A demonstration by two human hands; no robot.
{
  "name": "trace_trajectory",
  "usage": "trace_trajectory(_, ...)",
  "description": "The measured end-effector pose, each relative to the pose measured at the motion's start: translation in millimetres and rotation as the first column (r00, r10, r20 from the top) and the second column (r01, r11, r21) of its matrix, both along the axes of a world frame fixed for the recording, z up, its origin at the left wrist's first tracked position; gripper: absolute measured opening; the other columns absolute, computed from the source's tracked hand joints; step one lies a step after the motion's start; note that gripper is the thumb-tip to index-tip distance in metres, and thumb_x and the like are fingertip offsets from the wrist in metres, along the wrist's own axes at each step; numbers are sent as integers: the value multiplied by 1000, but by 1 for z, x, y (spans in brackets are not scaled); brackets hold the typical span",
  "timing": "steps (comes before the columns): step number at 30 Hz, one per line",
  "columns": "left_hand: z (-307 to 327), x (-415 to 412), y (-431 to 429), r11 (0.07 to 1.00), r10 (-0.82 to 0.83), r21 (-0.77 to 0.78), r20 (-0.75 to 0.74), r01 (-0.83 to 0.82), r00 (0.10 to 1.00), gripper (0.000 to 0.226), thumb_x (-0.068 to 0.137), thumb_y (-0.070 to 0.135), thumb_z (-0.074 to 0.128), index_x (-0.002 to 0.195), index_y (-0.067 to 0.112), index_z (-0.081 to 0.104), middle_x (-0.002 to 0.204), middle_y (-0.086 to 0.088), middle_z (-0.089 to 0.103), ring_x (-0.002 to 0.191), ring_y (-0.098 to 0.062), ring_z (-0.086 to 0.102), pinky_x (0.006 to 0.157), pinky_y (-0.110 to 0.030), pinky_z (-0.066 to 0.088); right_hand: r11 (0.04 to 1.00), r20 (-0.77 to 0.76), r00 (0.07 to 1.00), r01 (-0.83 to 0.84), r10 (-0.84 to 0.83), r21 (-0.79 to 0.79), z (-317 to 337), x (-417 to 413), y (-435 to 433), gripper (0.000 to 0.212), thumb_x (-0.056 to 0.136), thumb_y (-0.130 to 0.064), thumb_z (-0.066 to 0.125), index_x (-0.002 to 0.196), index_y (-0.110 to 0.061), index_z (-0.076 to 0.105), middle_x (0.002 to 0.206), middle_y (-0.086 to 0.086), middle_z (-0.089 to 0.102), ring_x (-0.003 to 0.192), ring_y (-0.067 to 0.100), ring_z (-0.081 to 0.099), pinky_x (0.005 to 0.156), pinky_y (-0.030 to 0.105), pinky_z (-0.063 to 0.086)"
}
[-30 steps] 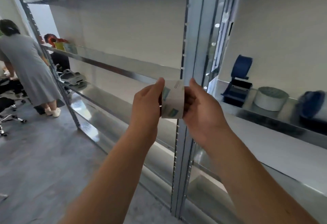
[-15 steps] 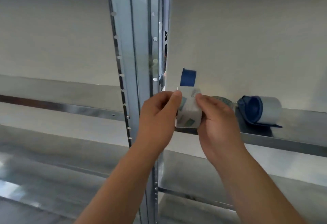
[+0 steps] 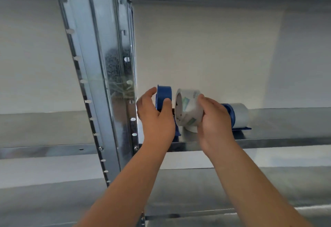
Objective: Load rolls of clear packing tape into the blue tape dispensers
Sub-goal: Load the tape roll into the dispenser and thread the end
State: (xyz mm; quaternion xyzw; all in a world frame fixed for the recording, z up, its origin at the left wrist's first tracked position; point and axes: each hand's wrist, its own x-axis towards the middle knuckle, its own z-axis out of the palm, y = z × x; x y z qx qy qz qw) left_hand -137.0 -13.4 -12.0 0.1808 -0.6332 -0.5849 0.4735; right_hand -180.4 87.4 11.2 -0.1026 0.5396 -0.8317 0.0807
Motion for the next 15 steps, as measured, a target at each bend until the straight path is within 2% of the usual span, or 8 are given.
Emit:
trace_trajectory(2,1,-9,-9,998,-17,57,30,15,999,42,105,22,58,145,31,49,144,12,41,133,-3,40,87,-6,34,1000,-19,1000,22,-22,19,2,-6,-2,17,102,-21,56,92,-16,68,89,2,67,81,16,62,67,29,49)
trace_trajectory(5,7,-16,-18,986,-68,156,62,58,996,39,106,31,55,145,31,49,146,10,48,122,-6,49,81,-12,38,1000,-34,999,18,-18,22,5,-14,-9,20,102,-20,55,85,-18,65,85,0,63,79,15,59,70,30,46)
trace_trajectory(7,13,-21,-23,962,-94,260,47,79,994,32,107,34,53,139,30,52,131,10,59,106,-3,56,77,-19,42,1000,-34,999,8,-7,21,8,-19,-15,24,102,-19,55,80,-17,63,82,0,61,77,16,57,68,30,44)
trace_trajectory(9,20,-24,-26,930,-106,359,37,86,994,19,108,36,51,126,31,53,110,15,61,94,-3,57,70,-23,43,999,-44,999,2,0,40,9,-24,-22,28,103,-20,55,76,-16,62,79,1,60,75,16,55,69,30,44)
trace_trajectory(12,21,-27,-29,925,-96,372,36,76,995,10,108,35,51,118,33,53,102,17,60,91,-1,56,69,-21,43,997,-48,999,-5,9,82,9,-29,-37,29,99,-25,60,72,-17,65,82,5,65,87,26,62,81,39,49)
trace_trajectory(15,20,-27,-31,928,-100,362,12,89,995,16,108,29,52,122,33,60,100,19,61,88,3,55,69,-17,43,994,-41,999,-12,17,113,8,-36,-47,18,90,-35,64,80,-23,71,103,12,73,107,36,68,99,52,56)
